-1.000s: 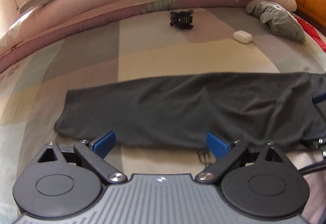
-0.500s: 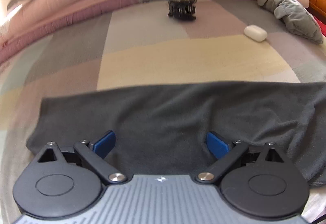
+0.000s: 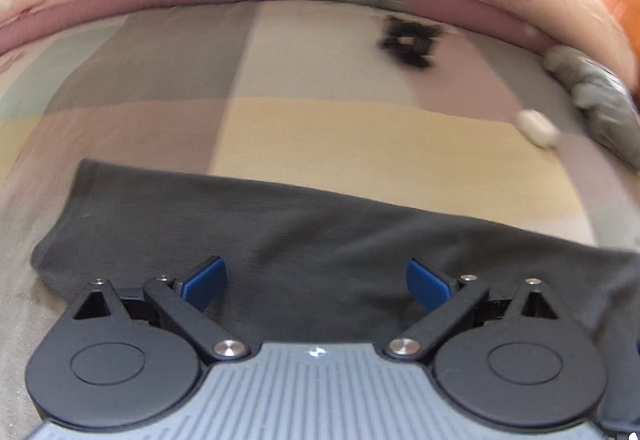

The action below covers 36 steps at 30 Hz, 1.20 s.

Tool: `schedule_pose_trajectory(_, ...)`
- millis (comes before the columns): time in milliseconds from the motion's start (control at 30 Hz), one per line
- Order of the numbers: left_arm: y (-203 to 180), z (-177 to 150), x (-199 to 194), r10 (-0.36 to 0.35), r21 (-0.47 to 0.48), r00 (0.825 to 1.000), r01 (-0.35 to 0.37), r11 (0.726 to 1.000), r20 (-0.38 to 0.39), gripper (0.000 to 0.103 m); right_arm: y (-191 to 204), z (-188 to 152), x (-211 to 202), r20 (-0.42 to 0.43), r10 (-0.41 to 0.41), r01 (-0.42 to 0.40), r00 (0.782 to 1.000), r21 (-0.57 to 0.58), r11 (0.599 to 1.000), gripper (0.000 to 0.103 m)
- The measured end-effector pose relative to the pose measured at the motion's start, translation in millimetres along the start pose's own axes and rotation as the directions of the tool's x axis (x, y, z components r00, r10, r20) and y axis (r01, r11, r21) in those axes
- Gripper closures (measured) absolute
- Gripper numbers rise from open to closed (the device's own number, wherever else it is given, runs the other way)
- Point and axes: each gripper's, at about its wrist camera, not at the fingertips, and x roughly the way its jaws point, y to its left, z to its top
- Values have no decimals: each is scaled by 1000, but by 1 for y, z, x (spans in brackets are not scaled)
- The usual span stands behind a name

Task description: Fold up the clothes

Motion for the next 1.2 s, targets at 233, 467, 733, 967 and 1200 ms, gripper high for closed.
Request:
schedule_pose_trajectory(233, 16, 11, -10, 95, -92, 995, -92, 991, 29, 7, -2, -3, -2, 10, 2, -2, 1000, -1, 1000, 0)
schedule_pose_trajectory(467, -42, -10, -30, -24, 130, 999, 20, 991, 32, 7, -20, 0, -16, -1, 25, -24, 1000, 73, 997, 0)
schedule_pose_trajectory(733, -78, -18, -1, 64, 174, 996, -52, 983, -65, 7, -48, -15, -38, -21, 7, -3, 1000, 175, 985, 0)
schedule_pose_trajectory(967, -130, -2, -39, -48, 219, 999, 50, 974, -17, 6, -67, -36, -60, 8, -19, 16, 1000, 241, 970, 0)
schedule_pose_trajectory(1200, -251, -9, -56, -327, 301, 935, 353, 886, -135, 6, -96, -83, -80, -4, -52, 51, 999, 321, 946, 0)
